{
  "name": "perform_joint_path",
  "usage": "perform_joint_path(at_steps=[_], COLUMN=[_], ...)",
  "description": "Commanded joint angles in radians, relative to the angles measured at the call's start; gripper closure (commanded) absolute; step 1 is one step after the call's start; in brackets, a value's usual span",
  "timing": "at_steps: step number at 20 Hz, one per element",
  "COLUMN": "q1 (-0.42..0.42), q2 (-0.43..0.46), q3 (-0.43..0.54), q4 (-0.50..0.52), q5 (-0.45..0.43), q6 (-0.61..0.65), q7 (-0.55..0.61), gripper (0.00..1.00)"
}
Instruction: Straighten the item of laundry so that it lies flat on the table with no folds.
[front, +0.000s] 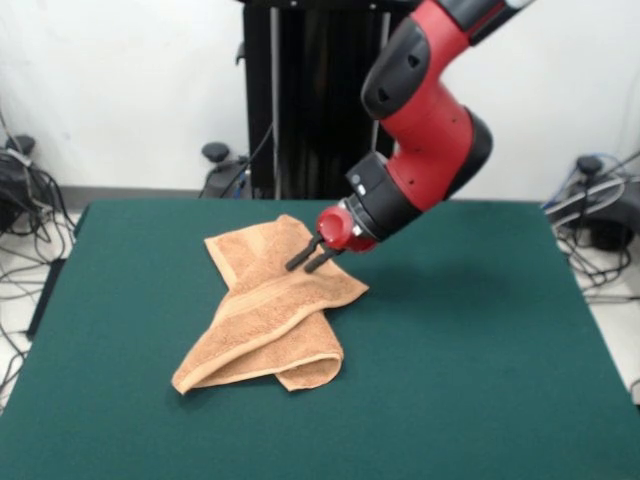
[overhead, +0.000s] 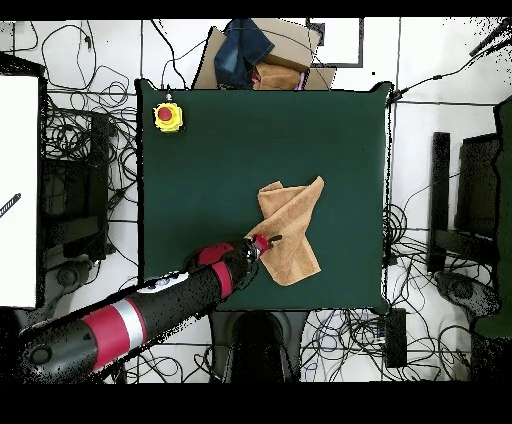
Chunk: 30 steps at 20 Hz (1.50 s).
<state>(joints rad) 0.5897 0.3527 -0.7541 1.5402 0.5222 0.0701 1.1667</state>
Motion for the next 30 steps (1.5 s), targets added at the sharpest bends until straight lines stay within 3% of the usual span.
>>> perform_joint_path(at_steps=[1, 12, 18, 30], q1=[0.026, 0.122, 0.125, 0.146], q2=[-0.001, -0.019, 0.079, 0.191], q3=[0.155, 0.113, 0.087, 0.033], q4=[-0.091, -0.09, -0.149, -0.238], q5=[0.083, 0.128, 0.177, 0.249], q6=[0.088, 0.239, 0.191, 0.203], q7=[0.319, 0.375, 0.392, 0.441], gripper=[0.0, 0.0, 0.0, 0.0])
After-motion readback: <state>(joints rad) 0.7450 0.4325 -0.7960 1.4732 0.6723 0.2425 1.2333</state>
